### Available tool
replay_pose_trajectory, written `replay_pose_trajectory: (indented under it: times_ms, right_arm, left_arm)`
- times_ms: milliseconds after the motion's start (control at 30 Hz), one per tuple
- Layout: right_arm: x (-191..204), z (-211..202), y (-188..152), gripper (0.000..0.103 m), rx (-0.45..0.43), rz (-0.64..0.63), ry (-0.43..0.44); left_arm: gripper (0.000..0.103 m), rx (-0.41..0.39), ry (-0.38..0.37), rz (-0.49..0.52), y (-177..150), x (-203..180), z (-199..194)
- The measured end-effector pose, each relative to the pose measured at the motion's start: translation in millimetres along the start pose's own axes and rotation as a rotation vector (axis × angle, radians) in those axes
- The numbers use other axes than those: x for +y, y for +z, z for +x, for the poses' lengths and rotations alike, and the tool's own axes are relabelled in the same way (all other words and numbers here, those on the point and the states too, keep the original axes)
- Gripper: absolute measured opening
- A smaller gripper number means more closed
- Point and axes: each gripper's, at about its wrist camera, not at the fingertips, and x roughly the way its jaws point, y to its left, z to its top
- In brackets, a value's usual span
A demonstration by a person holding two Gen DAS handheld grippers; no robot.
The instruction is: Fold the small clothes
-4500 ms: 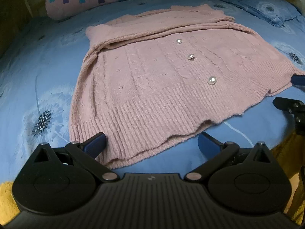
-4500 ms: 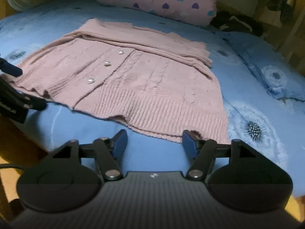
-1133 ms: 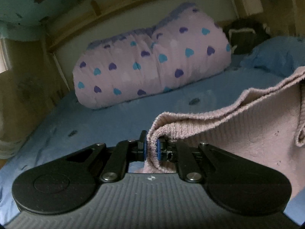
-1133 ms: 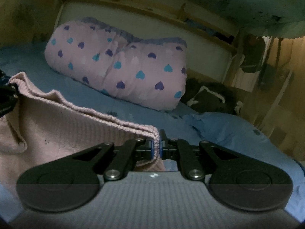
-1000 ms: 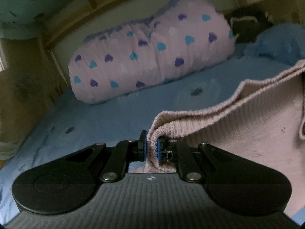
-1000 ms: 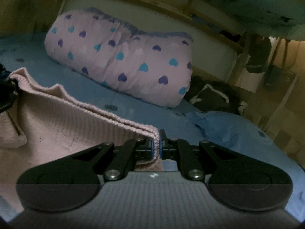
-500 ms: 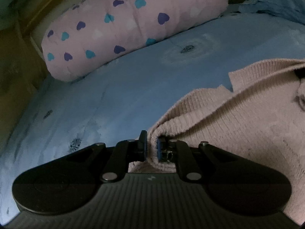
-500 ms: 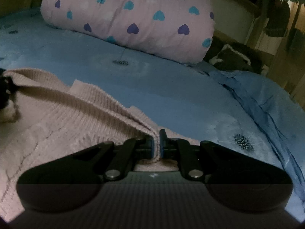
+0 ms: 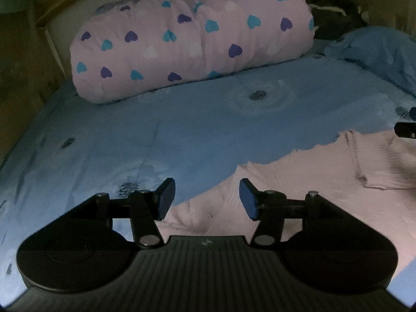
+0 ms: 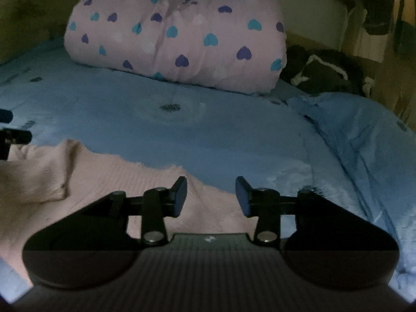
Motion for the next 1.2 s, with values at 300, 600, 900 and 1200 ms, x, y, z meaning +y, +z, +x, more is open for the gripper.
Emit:
replay_pose_trajectory:
  times_ms: [300,600,900,1200]
  right_arm:
    - [-6,-22,-23,0.043,0.074,-0.086,0.111]
    - [2,-8,-45,0.043,0.124,-0.189,0.095]
    - [11,-5,-57,0.043,0.089,-0.262,0.083]
    - [17,-7,-60,0.043,0.02,-0.27,0.089]
  left_arm:
    - [0.069,0.008,-0.076,0.127,-44,-28,-33]
    - [0.069,0.026,-0.083,0.232,-71,-56,-1]
    - [0.021,-0.007,-0.073,0.145,-67,-48,9]
    - [0.016,-0.035,0.028,-0.015,-50,-3,6]
